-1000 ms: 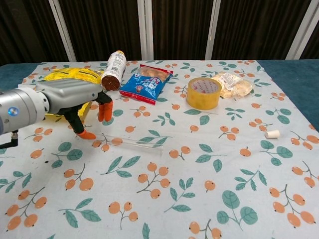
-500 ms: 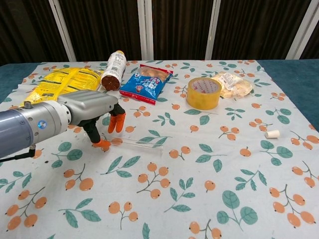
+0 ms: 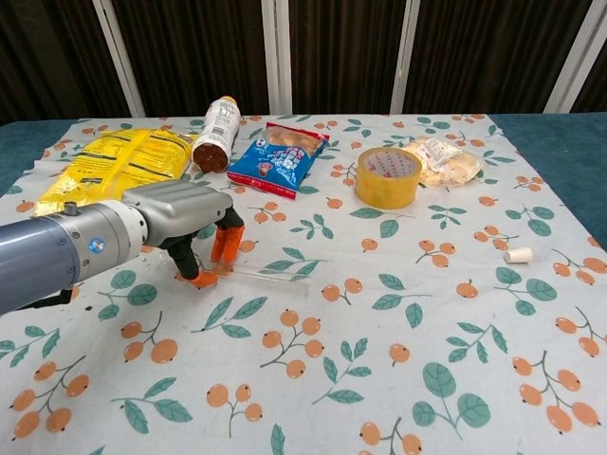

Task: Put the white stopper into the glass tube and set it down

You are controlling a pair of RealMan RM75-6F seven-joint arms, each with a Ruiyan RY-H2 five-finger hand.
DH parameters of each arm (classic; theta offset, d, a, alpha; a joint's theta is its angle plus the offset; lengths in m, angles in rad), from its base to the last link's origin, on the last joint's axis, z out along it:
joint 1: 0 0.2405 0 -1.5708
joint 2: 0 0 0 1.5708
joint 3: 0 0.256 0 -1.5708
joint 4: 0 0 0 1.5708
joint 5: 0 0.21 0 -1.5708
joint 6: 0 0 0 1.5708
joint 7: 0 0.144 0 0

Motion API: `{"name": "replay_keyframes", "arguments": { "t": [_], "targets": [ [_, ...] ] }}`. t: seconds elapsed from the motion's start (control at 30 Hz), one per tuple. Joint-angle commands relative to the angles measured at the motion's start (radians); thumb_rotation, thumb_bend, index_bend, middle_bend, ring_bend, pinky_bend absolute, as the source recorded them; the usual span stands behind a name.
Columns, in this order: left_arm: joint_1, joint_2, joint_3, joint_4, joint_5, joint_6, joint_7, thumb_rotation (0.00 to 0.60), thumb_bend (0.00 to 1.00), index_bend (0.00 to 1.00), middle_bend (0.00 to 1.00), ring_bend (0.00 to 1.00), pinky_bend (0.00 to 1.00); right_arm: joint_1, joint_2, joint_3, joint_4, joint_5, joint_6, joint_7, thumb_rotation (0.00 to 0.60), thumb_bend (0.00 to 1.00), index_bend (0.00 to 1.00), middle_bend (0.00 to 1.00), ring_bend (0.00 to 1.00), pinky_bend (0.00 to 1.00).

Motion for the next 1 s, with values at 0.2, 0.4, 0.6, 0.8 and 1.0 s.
{"name": "replay_keyframes", "arguments": {
  "t": [0.2,0.4,0.6,0.8,1.0],
  "targets": [
    [-0.013,-0.015,0.010,0.007,-0.013,0.003,0.004,0.600,0.39,0.53,0.49,0.22,0.17,-0.002,0.000,0.003,0.000,-0.001,0.002,0.006,0.600,0.39,0.00,0.00,0.00,0.00],
    [-0.013,-0.027,0.010,0.012,-0.001,0.027,-0.015,0.600,0.46,0.64,0.64,0.25,0.18,-0.003,-0.001,0.002,0.000,-0.007,0.003,0.007,0.600,0.39,0.00,0.00,0.00,0.00],
    [0.013,-0.047,-0.007,0.026,0.110,0.106,-0.121,0.600,0.49,0.69,0.69,0.26,0.19,-0.005,-0.001,0.001,0.001,-0.010,0.005,0.004,0.600,0.39,0.00,0.00,0.00,0.00],
    [0.050,-0.034,-0.005,0.038,0.267,0.186,-0.284,0.600,0.51,0.70,0.70,0.26,0.19,-0.002,-0.006,-0.001,0.005,-0.019,0.001,-0.013,0.600,0.39,0.00,0.00,0.00,0.00],
    [0.091,0.005,-0.015,0.028,0.334,0.235,-0.429,0.600,0.50,0.69,0.70,0.26,0.19,0.018,-0.012,0.014,-0.010,-0.004,-0.020,-0.045,0.600,0.39,0.00,0.00,0.00,0.00]
  ]
}}
